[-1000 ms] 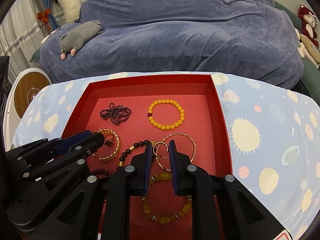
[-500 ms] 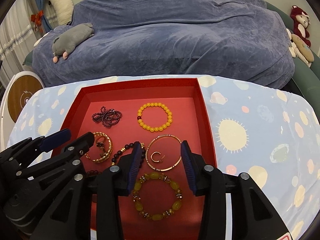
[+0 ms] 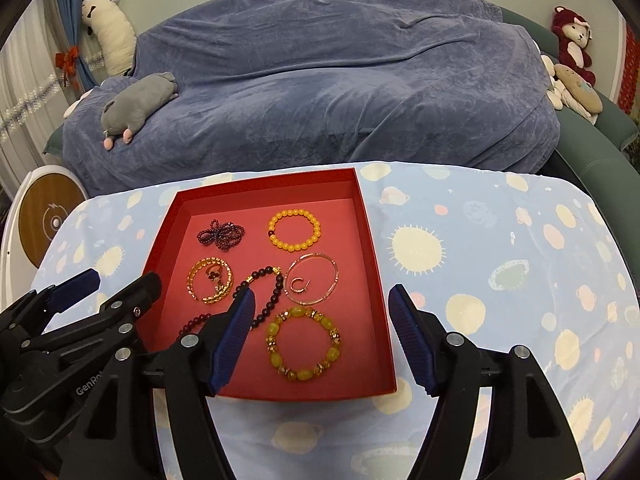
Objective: Organize jewelry
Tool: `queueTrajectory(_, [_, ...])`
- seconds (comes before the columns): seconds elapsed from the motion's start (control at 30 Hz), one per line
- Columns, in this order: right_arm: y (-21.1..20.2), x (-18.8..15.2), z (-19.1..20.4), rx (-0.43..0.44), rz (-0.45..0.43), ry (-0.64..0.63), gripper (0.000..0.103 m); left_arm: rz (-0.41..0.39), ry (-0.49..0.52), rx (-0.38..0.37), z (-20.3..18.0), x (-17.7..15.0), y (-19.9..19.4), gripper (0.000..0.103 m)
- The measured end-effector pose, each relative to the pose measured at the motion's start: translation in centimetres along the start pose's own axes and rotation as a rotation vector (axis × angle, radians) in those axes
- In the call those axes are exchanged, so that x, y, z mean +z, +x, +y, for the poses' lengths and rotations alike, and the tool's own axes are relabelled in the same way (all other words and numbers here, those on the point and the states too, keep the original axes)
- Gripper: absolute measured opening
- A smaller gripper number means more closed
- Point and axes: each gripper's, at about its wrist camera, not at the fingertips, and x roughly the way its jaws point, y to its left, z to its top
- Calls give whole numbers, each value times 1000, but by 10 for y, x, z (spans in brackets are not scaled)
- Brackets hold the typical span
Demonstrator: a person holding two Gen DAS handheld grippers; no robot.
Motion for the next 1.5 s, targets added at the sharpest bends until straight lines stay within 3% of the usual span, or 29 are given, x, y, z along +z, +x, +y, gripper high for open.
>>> queueTrajectory(0.27, [-42, -29, -6, -29, -26, 22, 83, -16, -24, 21, 8, -28, -42, 87])
queueTrajectory(0.37, [-54, -43, -5, -37, -23, 12, 84, -12, -31, 26, 10, -42, -53, 89])
queueTrajectory(0.83, [-92, -95, 1, -30, 17, -3, 85, -2, -43, 45, 18, -94, -93, 92])
queueTrajectory(0.97, [-101, -107, 0, -35, 26, 1, 97, -1, -40, 56, 21, -105, -102, 93])
queueTrajectory(1.5, [-125, -138, -2, -67, 19, -2, 96, 4, -13, 73, 18, -136, -123, 95])
